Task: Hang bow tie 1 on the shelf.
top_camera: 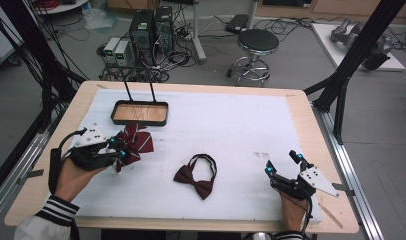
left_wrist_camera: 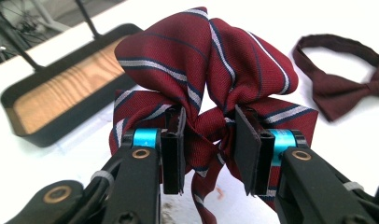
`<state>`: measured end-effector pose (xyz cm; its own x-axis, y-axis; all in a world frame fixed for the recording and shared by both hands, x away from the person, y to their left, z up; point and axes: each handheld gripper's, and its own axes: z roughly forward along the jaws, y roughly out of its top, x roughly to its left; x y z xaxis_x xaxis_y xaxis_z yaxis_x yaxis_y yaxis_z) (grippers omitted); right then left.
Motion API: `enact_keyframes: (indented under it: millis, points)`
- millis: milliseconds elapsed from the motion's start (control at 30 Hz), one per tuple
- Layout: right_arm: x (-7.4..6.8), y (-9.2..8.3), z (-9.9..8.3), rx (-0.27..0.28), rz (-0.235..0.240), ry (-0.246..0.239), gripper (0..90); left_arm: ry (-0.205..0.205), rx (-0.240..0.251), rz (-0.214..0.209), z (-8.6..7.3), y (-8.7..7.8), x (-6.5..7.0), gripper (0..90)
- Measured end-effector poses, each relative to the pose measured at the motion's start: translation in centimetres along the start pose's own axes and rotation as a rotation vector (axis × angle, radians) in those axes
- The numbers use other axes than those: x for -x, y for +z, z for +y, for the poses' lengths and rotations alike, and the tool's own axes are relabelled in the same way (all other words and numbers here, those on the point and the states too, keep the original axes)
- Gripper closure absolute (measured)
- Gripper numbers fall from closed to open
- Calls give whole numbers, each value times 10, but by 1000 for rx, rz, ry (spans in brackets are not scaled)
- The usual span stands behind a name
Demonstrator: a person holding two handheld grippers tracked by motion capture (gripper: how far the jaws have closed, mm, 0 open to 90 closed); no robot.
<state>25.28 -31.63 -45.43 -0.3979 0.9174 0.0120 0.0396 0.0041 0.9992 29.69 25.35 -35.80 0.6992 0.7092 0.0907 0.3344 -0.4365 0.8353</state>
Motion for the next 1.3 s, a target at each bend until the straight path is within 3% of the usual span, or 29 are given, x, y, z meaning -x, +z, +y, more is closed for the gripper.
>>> enact_keyframes:
  millis: [333,700,900,1100,1300]
  points:
    - [0,0,0,-2,0,0,110,-2,59,47,13,-4,-11,655]
    - [0,0,0,-1,0,-3,109,-39,129,84,27,-3,-30,655]
    - [0,0,0,-2,-2,-7,110,-60,161,85,32,-4,-42,655]
    - [-1,1,0,-7,-1,-5,110,-92,199,60,41,-6,-58,655]
    - [-1,0,0,-9,-2,-3,110,-114,219,68,50,-1,-76,655]
